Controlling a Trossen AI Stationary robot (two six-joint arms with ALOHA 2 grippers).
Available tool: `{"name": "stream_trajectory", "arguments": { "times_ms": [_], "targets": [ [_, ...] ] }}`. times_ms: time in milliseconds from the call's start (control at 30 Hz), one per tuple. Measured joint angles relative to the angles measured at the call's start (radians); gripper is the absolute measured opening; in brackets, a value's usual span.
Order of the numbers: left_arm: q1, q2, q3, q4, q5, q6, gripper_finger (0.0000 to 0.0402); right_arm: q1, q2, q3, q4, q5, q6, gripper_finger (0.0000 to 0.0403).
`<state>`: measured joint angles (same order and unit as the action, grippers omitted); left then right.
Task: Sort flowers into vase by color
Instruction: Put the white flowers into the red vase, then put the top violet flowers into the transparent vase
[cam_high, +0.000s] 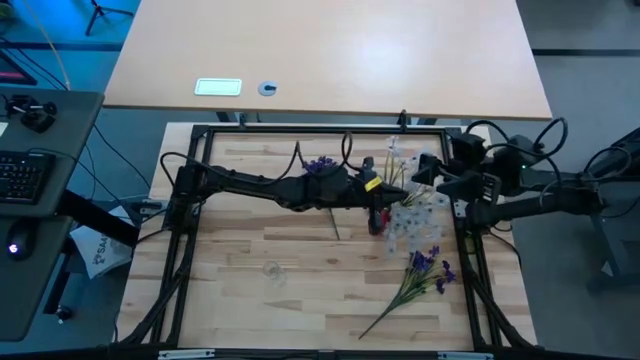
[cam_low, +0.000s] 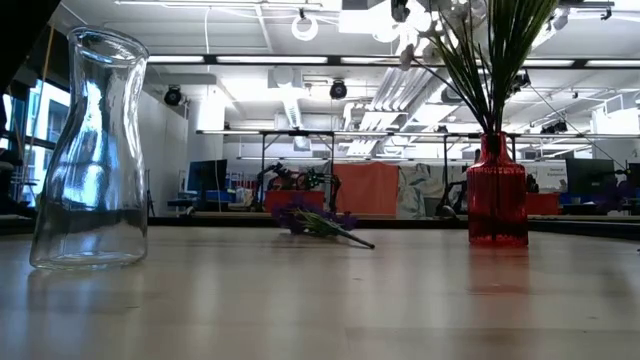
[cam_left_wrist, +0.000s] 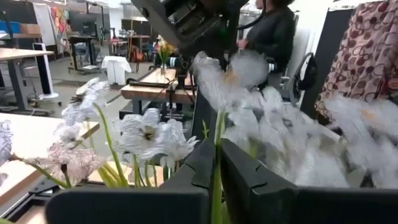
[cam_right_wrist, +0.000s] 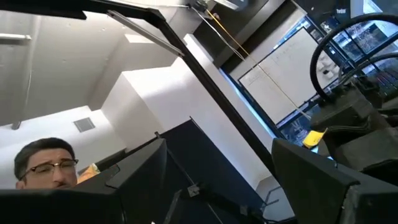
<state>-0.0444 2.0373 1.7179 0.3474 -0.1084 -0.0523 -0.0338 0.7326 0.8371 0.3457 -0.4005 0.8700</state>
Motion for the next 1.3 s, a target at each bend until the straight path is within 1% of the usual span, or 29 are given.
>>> {"name": "stream_trajectory", "arguments": {
  "times_ms": [100, 233, 367, 433, 500, 567, 667, 733, 833, 900, 1033, 1100, 1167, 1233, 1300],
  "targets": [
    [0.002, -0.005, 0.0, 0.012, 0.013, 0.017, 0.0045, -0.002, 0.0, 0.0, -0.001, -0.003, 0.0, 0.0287],
    [0.009, -0.036, -0.001, 0.005, 0.019, 0.019, 0.0103, -0.001, 0.001, 0.0, -0.004, -0.003, 0.0, 0.0287],
    [0.019, -0.089, 0.0, -0.088, 0.021, 0.037, 0.0157, -0.002, 0.001, 0.0, -0.004, -0.003, 0.0, 0.0287],
    [0.023, -0.125, 0.0, -0.157, 0.018, 0.059, 0.0178, -0.001, 0.001, 0.0, -0.004, -0.003, 0.0, 0.0287],
    [0.026, -0.167, 0.0, -0.231, 0.0, 0.103, 0.0194, -0.002, 0.0, 0.0, -0.004, -0.003, 0.0, 0.0287],
    [0.031, -0.218, 0.0, -0.327, -0.041, 0.151, 0.0205, -0.002, 0.001, 0.0, -0.004, -0.003, 0.0, 0.0287],
    [0.041, -0.294, -0.001, -0.472, -0.12, 0.193, 0.0212, -0.002, 0.007, 0.0, -0.003, 0.001, 0.0, 0.0287],
    [0.054, -0.339, -0.017, -0.521, -0.137, 0.191, 0.0213, -0.002, 0.016, 0.0, 0.002, 0.002, -0.008, 0.0287],
    [0.07, -0.416, -0.101, -0.528, -0.141, 0.161, 0.0213, -0.008, 0.038, 0.0, 0.032, 0.007, -0.013, 0.0287],
    [0.075, -0.466, -0.178, -0.526, -0.151, 0.134, 0.0213, -0.021, 0.06, 0.0, 0.054, 0.01, -0.003, 0.0287],
    [0.075, -0.568, -0.368, -0.452, -0.225, 0.024, 0.0213, -0.066, 0.105, 0.001, 0.092, 0.047, 0.056, 0.0287],
    [0.074, -0.61, -0.47, -0.394, -0.269, -0.048, 0.0213, -0.098, 0.131, 0.016, 0.062, 0.034, 0.063, 0.0287],
    [0.066, -0.637, -0.559, -0.368, -0.331, -0.143, 0.0213, -0.128, 0.162, 0.059, 0.016, -0.007, 0.031, 0.0287],
    [0.059, -0.649, -0.628, -0.383, -0.389, -0.266, 0.0213, -0.153, 0.198, 0.122, -0.053, -0.033, -0.026, 0.0287],
    [0.056, -0.651, -0.674, -0.428, -0.405, -0.384, 0.0213, -0.173, 0.237, 0.198, -0.15, -0.047, -0.098, 0.0287]
  ]
}}
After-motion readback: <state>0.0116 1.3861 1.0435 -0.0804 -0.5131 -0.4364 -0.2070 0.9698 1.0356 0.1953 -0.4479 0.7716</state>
